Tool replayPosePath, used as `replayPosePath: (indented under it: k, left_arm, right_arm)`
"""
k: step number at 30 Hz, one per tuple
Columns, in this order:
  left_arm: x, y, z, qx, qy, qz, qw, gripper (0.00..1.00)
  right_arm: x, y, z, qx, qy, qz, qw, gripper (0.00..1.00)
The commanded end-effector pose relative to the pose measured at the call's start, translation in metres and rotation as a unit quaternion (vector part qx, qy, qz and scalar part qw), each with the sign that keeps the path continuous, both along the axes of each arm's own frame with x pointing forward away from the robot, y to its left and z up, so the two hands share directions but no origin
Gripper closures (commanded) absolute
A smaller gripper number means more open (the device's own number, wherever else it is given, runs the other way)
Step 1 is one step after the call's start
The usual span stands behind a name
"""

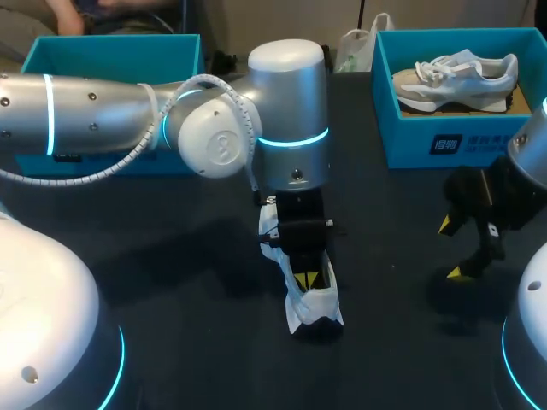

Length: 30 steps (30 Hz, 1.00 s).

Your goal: Take the shoe out of the shoebox, open the shoe tongue, remove and reinsert the insole, then place the shoe into the shoebox

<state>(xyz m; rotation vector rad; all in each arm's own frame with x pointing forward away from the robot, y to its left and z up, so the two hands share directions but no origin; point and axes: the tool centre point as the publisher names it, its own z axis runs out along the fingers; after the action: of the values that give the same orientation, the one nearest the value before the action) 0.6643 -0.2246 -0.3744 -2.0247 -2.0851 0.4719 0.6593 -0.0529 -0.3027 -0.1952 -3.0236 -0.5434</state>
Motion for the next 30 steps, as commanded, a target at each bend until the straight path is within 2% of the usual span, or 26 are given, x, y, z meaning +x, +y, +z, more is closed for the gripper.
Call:
replayPosePath:
  k: [1,10,16,24,30]
  left_arm:
    - [-0.001,0.001,0.0,0.0,-0.002,0.0,1.0,1.0]
    - [0.002,-0.006,0.008,-0.001,-0.014,0.024,1.0,1.0]
    - [-0.004,-0.009,0.013,0.004,-0.035,0.036,0.999,1.0]
    - [-0.018,-0.003,-0.013,0.012,-0.017,0.027,0.999,1.0]
    - [-0.014,0.005,-0.036,0.03,-0.034,0.034,0.998,1.0]
  right_arm:
    - [-0.001,0.001,-0.001,-0.002,-0.001,-0.001,1.0,0.0]
    - [-0.001,0.001,-0.001,-0.002,-0.001,-0.001,1.0,0.0]
    - [-0.001,0.001,-0.001,-0.002,-0.001,-0.001,1.0,0.0]
    - [-0.001,0.001,-0.001,-0.002,-0.001,-0.001,1.0,0.0]
    - [-0.001,0.001,-0.001,-0.002,-0.001,-0.001,1.0,0.0]
